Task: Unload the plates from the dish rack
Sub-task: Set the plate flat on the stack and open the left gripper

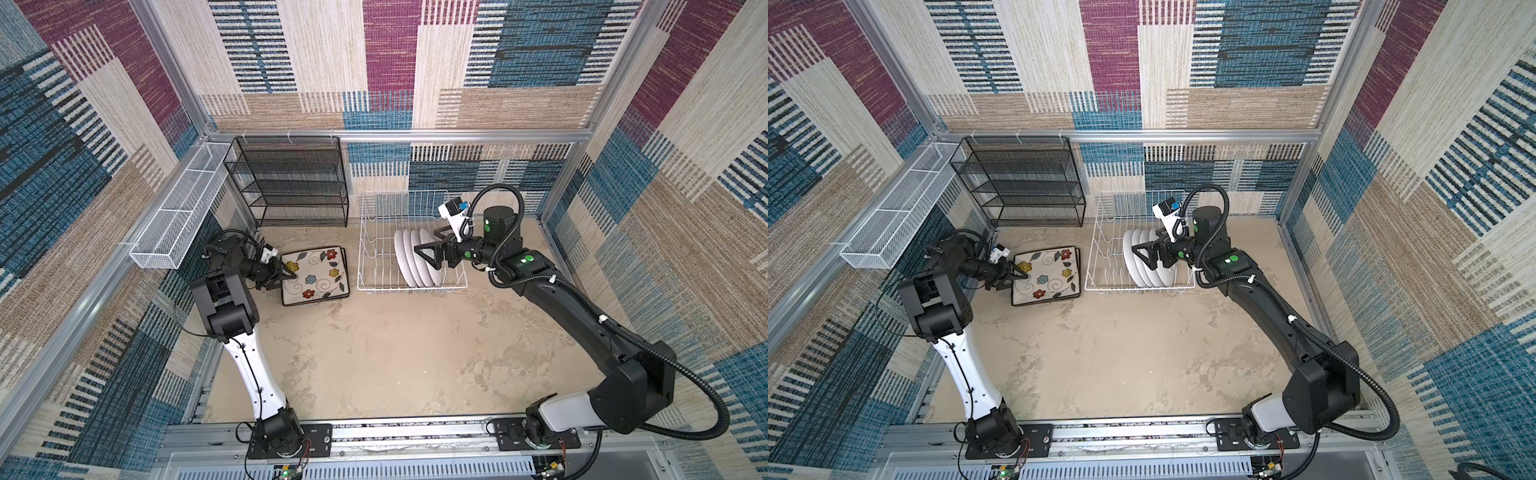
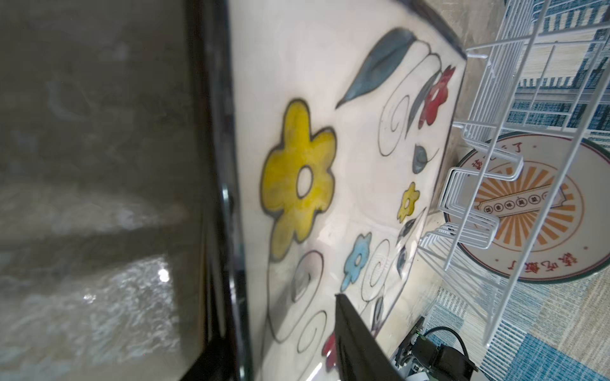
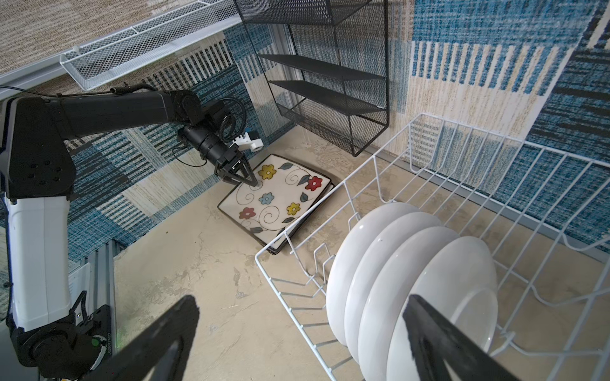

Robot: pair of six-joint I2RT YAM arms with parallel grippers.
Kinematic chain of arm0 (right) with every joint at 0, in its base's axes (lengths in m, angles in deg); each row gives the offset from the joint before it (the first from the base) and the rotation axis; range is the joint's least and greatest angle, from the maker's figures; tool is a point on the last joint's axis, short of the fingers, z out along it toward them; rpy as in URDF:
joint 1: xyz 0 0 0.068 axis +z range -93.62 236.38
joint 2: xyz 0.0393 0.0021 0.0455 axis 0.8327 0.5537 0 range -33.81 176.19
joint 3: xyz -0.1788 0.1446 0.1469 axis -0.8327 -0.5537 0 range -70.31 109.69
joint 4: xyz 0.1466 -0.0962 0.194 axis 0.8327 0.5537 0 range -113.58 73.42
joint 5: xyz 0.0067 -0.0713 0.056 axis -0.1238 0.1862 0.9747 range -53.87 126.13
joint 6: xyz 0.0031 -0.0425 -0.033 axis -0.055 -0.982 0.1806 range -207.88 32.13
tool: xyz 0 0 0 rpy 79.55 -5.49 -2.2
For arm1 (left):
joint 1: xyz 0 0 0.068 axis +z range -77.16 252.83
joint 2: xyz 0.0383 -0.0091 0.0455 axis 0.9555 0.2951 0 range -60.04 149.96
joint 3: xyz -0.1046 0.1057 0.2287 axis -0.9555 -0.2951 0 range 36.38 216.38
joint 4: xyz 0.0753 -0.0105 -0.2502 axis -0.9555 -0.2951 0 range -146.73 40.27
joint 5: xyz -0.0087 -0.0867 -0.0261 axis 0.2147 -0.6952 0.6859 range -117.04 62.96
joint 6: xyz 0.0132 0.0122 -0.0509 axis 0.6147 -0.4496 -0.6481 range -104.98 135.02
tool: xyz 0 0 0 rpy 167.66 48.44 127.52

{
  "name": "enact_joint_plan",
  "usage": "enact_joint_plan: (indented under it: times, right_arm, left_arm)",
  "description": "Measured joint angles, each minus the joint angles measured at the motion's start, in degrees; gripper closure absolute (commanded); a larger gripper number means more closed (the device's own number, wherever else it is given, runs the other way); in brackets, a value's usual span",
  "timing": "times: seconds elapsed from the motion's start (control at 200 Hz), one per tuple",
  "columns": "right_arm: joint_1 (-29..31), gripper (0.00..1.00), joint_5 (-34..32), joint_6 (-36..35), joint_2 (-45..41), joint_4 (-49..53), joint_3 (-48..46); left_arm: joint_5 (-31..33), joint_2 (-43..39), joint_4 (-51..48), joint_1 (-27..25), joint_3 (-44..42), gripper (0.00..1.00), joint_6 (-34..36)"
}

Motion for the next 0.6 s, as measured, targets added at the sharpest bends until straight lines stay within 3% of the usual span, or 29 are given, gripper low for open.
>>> enact_joint_plan:
  times: [0.26,0.601]
  right_arm:
    - [0.0,0.01,-0.24,-0.02,-0.52,0.02,-0.48]
    - [0.0,0.01,-0.5,0.0,-1.16,-0.35,-1.64]
  left_arm:
    - [1.6,-0.68,-0.28,0.11,0.42,0.49,-0.61]
    - [8.74,-5.64,0.22,0.28,0.02,0.41,-3.26]
